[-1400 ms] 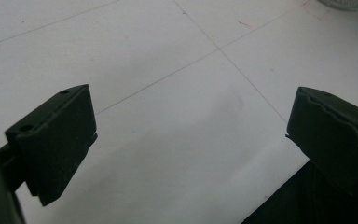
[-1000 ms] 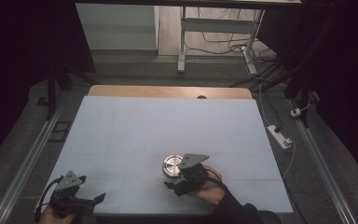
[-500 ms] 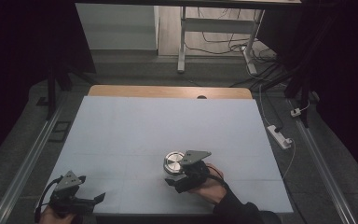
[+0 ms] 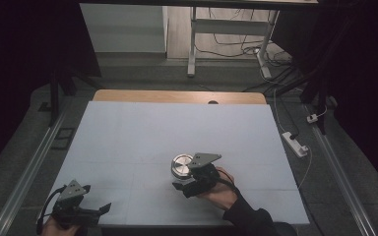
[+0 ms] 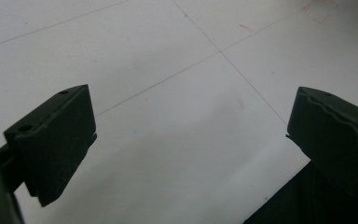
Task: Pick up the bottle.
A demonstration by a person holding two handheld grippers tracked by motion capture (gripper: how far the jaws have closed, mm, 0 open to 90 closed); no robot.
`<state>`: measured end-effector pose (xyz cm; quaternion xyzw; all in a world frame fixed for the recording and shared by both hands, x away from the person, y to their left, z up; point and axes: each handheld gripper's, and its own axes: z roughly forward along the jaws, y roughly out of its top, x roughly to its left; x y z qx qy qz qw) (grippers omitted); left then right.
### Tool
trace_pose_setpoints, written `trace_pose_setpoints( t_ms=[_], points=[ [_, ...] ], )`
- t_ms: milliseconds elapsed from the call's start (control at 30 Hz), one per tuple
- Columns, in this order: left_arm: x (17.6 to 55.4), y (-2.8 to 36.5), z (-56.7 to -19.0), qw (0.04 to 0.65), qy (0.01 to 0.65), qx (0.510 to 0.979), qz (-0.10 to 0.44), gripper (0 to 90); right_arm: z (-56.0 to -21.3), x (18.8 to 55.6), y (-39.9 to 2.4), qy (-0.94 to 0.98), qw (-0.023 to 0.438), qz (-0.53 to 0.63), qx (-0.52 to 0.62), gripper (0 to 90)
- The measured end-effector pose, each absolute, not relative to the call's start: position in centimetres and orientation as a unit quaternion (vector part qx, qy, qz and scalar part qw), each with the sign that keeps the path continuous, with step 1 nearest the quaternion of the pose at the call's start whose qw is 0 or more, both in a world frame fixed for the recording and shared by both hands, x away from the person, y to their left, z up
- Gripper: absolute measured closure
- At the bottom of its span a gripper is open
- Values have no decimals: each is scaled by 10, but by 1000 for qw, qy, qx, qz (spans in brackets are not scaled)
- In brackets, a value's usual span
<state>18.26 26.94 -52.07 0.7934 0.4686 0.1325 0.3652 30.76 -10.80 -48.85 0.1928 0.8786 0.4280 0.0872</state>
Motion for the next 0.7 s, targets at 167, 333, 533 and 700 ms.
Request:
trace_pose_setpoints(
  t_ms=[167, 333, 533, 700],
  points=[
    [183, 269, -521, 365, 469, 793, 133, 21, -486, 312, -104, 877, 90, 431, 191, 151],
    [183, 269, -521, 365, 469, 793, 132, 21, -483, 318, -101, 875, 92, 433, 194, 151],
    [183, 269, -521, 365, 469, 793, 133, 21, -481, 326, -99, 874, 93, 433, 201, 151],
    [183, 269, -521, 365, 469, 793, 132, 21, -478, 331, -96, 874, 95, 433, 200, 151]
  ],
)
